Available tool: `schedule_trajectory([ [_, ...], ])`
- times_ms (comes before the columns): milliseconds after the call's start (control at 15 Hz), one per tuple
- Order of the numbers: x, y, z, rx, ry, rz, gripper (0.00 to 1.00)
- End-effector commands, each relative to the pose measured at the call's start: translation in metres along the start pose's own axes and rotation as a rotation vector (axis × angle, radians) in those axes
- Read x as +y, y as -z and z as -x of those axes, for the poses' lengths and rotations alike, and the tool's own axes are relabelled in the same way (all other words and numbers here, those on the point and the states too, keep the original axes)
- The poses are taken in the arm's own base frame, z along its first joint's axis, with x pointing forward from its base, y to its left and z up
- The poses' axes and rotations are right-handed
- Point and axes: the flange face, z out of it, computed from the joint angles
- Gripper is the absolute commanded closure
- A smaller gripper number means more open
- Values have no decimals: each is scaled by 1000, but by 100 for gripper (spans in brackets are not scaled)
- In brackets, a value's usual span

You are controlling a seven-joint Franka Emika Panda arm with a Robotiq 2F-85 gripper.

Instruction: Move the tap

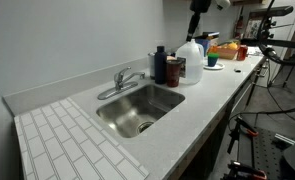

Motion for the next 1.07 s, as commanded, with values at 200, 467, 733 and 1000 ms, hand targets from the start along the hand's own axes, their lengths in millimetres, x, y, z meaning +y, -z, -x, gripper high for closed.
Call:
schedule_trajectory([
  [200, -16, -1, -25, 26, -7, -40, 0],
  [467, -48, -4, -63, 51, -3, -93, 0],
  [733, -80, -22, -98, 48, 15, -130, 0],
  [1000, -87, -49, -120, 58, 24, -155, 0],
])
